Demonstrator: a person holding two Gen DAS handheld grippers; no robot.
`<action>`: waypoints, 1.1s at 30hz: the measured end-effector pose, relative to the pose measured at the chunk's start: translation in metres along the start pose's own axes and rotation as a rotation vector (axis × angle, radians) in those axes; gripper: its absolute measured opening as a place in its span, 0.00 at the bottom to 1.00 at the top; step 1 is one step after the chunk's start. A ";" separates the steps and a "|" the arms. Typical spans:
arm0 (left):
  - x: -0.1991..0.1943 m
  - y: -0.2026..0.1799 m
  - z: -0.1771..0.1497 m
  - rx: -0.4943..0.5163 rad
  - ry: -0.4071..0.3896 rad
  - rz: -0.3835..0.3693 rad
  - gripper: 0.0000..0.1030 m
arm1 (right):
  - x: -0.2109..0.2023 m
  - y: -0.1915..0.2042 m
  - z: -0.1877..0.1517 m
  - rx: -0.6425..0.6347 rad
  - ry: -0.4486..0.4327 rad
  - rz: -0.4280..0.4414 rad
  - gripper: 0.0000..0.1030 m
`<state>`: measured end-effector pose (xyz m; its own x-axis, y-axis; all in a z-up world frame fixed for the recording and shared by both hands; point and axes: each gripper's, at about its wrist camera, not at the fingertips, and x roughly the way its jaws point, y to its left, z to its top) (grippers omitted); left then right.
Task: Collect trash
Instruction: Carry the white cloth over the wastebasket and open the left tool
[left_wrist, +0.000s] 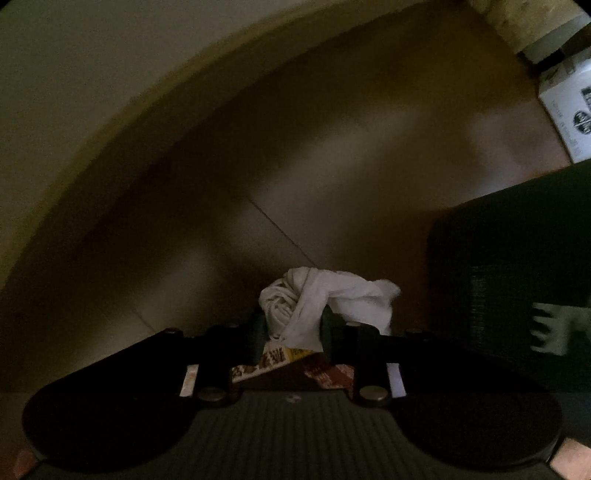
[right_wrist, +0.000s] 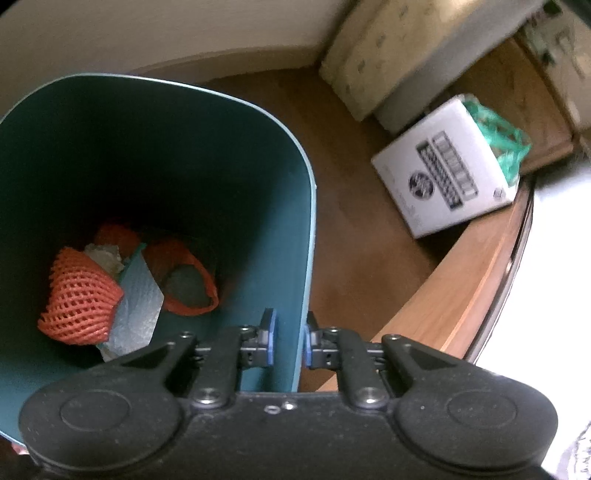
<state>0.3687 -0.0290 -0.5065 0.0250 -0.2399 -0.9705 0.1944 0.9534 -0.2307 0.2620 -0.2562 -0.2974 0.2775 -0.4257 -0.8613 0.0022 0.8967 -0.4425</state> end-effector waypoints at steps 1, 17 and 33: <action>-0.011 0.000 -0.004 -0.004 -0.011 -0.008 0.27 | -0.005 0.003 0.001 -0.011 -0.017 -0.001 0.12; -0.214 0.003 -0.061 -0.042 -0.216 -0.052 0.27 | -0.064 0.069 0.021 -0.200 -0.205 -0.021 0.05; -0.261 -0.082 -0.061 0.179 -0.283 -0.105 0.27 | -0.070 0.081 0.033 -0.194 -0.236 0.015 0.02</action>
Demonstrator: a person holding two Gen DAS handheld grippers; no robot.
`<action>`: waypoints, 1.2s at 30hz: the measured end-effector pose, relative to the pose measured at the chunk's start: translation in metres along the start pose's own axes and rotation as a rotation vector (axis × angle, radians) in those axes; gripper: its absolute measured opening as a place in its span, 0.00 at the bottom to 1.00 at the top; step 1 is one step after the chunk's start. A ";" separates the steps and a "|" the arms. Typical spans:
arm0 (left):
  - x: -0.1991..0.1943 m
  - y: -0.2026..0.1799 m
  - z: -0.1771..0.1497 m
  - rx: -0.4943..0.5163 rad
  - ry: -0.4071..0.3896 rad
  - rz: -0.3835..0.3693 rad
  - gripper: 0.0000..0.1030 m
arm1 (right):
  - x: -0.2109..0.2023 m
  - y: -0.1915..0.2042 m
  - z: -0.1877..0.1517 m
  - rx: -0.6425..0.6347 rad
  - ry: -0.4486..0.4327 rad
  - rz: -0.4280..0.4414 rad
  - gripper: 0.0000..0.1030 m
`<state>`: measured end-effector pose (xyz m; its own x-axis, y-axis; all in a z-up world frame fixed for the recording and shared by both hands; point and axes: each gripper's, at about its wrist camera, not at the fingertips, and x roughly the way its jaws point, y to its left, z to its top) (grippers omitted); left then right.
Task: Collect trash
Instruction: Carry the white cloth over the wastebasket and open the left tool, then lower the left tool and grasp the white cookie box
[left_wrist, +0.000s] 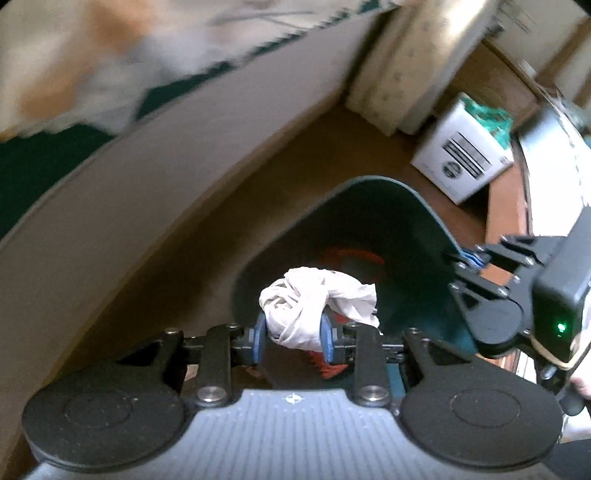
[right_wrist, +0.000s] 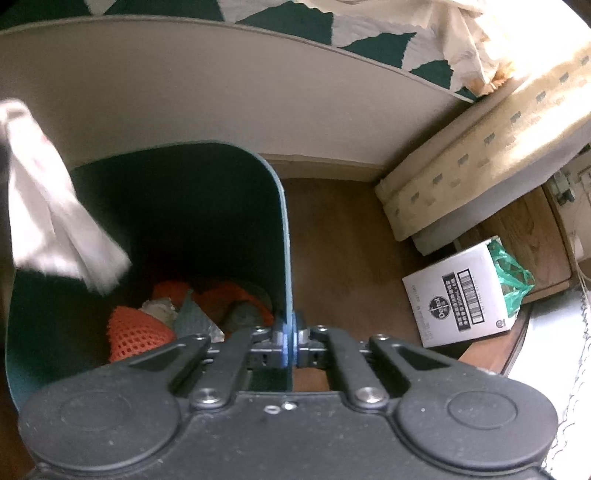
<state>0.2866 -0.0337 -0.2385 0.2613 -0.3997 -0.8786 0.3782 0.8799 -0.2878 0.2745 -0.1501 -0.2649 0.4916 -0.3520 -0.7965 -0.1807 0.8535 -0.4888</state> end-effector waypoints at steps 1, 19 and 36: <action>0.004 -0.004 0.003 0.010 0.005 -0.004 0.27 | 0.000 0.000 0.000 0.008 -0.003 0.003 0.02; 0.088 -0.038 0.013 0.037 0.140 -0.010 0.35 | -0.007 0.006 -0.002 0.026 -0.024 0.008 0.03; 0.039 0.000 -0.013 -0.032 0.090 -0.047 0.65 | 0.003 -0.012 -0.005 0.119 0.049 0.008 0.03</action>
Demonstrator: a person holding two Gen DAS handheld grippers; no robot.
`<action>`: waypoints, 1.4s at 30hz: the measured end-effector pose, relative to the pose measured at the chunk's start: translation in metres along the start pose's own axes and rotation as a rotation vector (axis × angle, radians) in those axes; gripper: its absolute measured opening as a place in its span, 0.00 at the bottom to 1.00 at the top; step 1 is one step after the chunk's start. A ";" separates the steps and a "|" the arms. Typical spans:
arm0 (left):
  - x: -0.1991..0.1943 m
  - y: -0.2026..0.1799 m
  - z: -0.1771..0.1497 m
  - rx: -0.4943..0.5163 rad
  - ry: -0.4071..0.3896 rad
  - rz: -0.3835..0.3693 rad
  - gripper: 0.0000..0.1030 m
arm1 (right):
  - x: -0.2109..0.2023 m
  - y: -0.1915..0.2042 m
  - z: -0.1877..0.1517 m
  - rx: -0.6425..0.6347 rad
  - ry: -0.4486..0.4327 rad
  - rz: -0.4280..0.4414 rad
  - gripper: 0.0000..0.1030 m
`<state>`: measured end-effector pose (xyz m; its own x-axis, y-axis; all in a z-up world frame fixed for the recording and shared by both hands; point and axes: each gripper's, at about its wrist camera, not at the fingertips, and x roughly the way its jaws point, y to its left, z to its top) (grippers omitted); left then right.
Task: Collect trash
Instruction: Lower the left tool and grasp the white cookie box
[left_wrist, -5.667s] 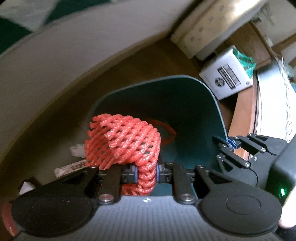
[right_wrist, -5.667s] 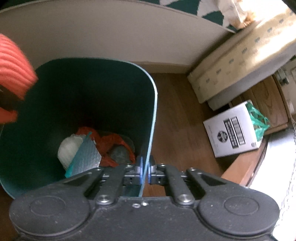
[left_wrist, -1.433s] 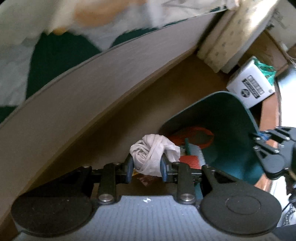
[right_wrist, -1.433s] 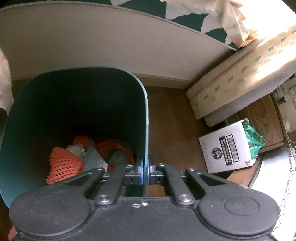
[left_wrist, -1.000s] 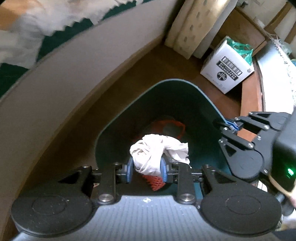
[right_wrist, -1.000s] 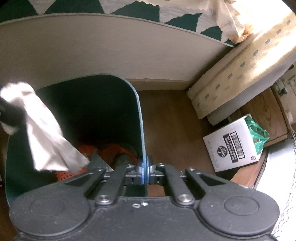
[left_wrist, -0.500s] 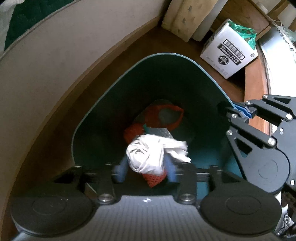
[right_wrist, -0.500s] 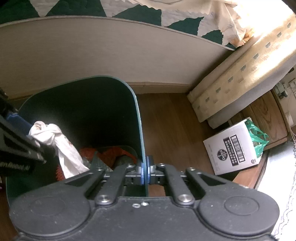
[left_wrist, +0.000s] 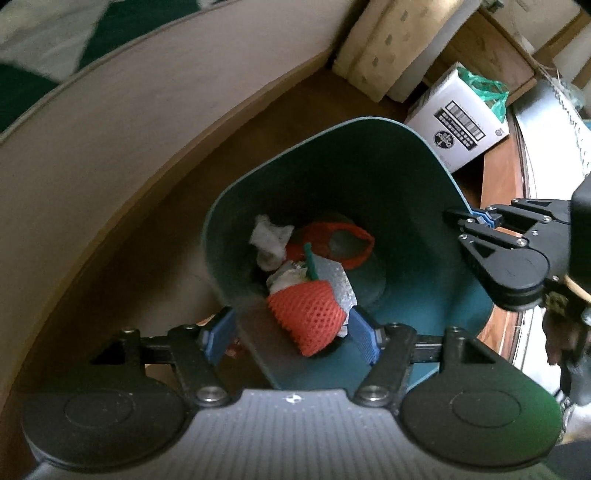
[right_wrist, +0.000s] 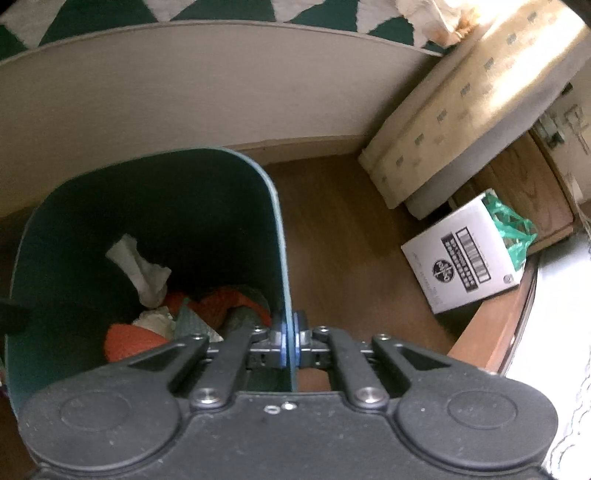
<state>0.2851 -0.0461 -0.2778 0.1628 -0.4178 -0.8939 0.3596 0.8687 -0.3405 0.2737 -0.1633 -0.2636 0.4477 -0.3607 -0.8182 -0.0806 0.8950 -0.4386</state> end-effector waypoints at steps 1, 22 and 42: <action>-0.005 0.006 -0.004 -0.010 0.000 0.002 0.65 | -0.001 0.003 -0.001 -0.021 -0.004 0.001 0.03; 0.010 0.138 -0.098 -0.281 0.124 0.243 0.65 | -0.008 0.036 0.006 -0.461 0.031 0.092 0.02; 0.166 0.250 -0.159 -0.593 0.368 0.297 0.65 | 0.012 -0.008 -0.006 -0.193 0.181 0.056 0.06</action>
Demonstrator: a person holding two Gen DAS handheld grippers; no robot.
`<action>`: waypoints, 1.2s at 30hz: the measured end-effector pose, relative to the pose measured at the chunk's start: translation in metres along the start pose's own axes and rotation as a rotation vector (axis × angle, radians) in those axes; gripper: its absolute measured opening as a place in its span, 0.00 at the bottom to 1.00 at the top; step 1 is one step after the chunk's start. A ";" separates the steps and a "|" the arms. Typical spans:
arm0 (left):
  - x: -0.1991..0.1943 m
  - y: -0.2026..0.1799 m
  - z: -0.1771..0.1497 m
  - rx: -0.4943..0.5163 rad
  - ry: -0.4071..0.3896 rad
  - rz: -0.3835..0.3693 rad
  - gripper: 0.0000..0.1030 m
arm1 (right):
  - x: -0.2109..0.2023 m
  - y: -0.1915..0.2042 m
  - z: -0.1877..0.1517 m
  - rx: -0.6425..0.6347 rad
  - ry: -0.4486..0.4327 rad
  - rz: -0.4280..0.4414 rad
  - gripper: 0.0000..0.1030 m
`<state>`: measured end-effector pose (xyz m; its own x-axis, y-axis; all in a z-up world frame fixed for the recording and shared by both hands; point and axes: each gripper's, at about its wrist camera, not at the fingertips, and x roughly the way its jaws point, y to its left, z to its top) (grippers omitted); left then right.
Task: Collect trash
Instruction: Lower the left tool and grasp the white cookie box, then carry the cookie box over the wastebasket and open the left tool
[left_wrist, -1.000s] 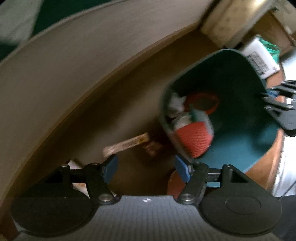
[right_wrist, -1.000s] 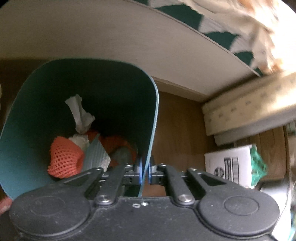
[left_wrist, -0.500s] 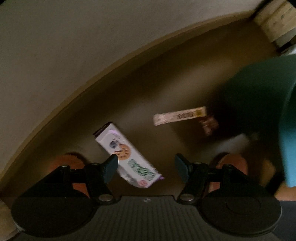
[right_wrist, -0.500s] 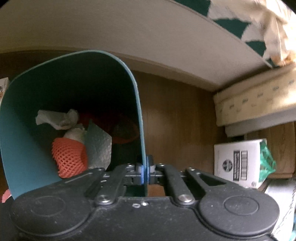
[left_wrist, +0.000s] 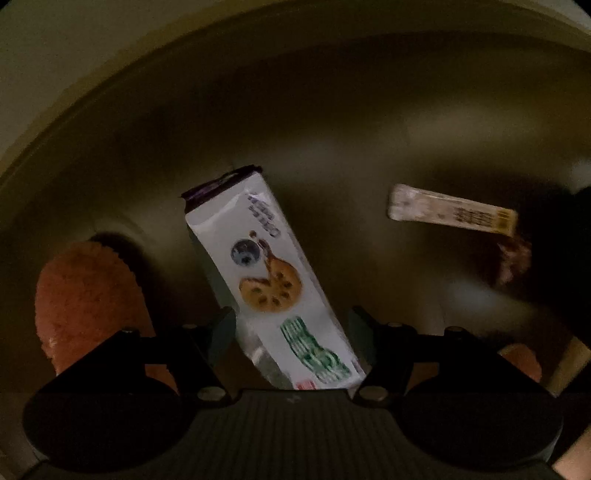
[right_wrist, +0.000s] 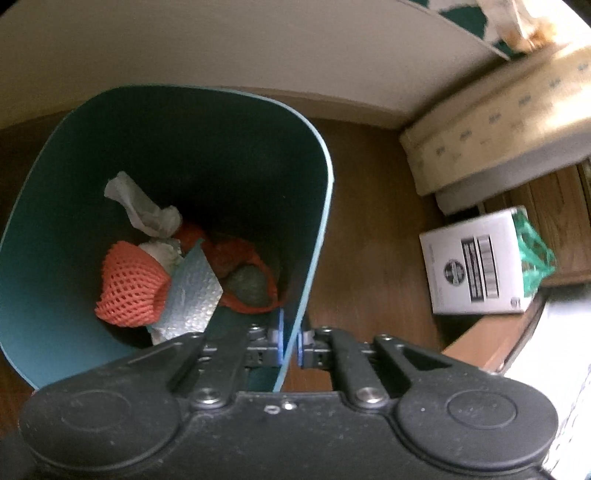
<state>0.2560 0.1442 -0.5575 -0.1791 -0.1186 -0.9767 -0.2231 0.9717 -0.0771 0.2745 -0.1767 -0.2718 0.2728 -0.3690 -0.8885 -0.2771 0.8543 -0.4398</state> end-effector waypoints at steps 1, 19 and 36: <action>0.005 0.001 0.002 -0.005 0.000 0.006 0.66 | 0.001 -0.002 -0.002 0.008 0.010 -0.002 0.06; 0.034 0.002 0.008 -0.013 0.015 0.094 0.37 | 0.004 -0.001 -0.013 0.047 0.062 -0.033 0.09; -0.139 -0.097 -0.014 0.254 -0.214 0.033 0.31 | -0.001 -0.011 -0.014 0.121 -0.032 -0.016 0.06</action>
<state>0.2893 0.0640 -0.4120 0.0292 -0.0664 -0.9974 0.0303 0.9974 -0.0655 0.2644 -0.1906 -0.2679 0.3056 -0.3726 -0.8762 -0.1596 0.8872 -0.4329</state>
